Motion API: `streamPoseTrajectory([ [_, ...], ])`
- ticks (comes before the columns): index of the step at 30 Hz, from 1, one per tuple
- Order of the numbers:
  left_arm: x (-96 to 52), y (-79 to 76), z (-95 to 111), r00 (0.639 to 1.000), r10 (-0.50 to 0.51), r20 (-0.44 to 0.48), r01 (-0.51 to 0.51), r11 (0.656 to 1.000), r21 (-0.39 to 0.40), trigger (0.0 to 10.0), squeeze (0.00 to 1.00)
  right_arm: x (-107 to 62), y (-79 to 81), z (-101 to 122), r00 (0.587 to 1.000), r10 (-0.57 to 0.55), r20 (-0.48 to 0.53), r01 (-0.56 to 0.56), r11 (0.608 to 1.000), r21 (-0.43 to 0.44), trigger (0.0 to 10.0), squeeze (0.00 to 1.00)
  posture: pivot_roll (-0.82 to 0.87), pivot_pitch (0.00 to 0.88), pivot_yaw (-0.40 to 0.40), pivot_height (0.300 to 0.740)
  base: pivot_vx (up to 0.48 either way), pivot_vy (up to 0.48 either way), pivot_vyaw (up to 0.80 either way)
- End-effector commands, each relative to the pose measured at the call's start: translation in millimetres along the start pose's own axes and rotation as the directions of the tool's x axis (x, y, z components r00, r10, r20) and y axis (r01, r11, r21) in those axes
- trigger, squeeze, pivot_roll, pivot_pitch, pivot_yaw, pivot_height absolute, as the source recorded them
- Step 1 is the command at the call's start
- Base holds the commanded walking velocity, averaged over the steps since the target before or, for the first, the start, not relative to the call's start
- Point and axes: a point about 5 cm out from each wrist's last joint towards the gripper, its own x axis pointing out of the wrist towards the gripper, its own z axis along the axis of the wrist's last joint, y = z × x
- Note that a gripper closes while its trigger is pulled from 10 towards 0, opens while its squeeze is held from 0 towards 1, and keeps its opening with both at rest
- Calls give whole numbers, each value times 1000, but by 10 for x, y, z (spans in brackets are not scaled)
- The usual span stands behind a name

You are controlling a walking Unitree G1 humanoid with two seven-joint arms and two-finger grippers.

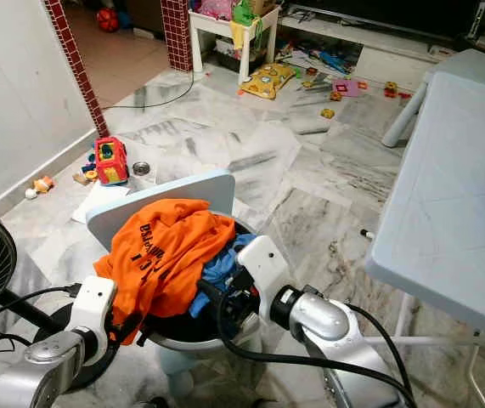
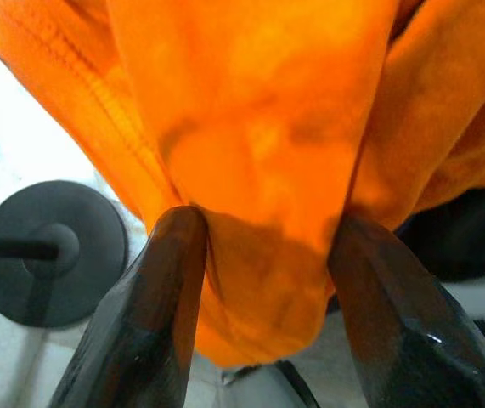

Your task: Hang hanger

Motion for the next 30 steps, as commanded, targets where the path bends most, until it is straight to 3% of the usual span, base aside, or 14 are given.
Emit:
streamPoseTrajectory([
  [1, 11, 9, -31, 1000, -3, -7, 3, 1000, 0, 0, 0, -20, 8, 28, 1000, 15, -6, -15, 1000, -12, 10000, 0, -127, 146, -14, 740, 0, 0, 0],
  [7, 23, 34, -41, 1000, -3, 0, 3, 1000, 0, 0, 0, -31, 31, -5, 997, 63, -39, -63, 998, -9, 10000, 0, -124, 144, -16, 740, 0, 0, 0],
  [10, 21, 44, -45, 1000, -16, 8, 16, 1000, 4, 0, 0, -61, 110, -67, 986, 143, -89, -143, 990, 3, 10000, 0, -125, 141, -17, 740, 0, 0, 0],
  [20, 12, 60, -35, 999, -26, 24, 26, 1000, 7, 0, 0, -65, 85, -78, 990, 111, -90, -110, 994, 14, 10000, 0, -125, 141, -15, 740, 0, 0, 0],
  [25, -39, 187, 57, 997, -8, 81, 2, 997, 74, 0, 0, -72, 72, -72, 993, 86, -84, -84, 996, 29, 10000, 0, -122, 145, -16, 740, 0, 0, 0],
  [30, -68, 266, 121, 994, 12, 105, -22, 995, 93, 0, 0, -63, 67, -74, 993, 82, -85, -80, 996, 29, 10000, 0, -117, 145, -18, 740, 0, 0, 0],
])
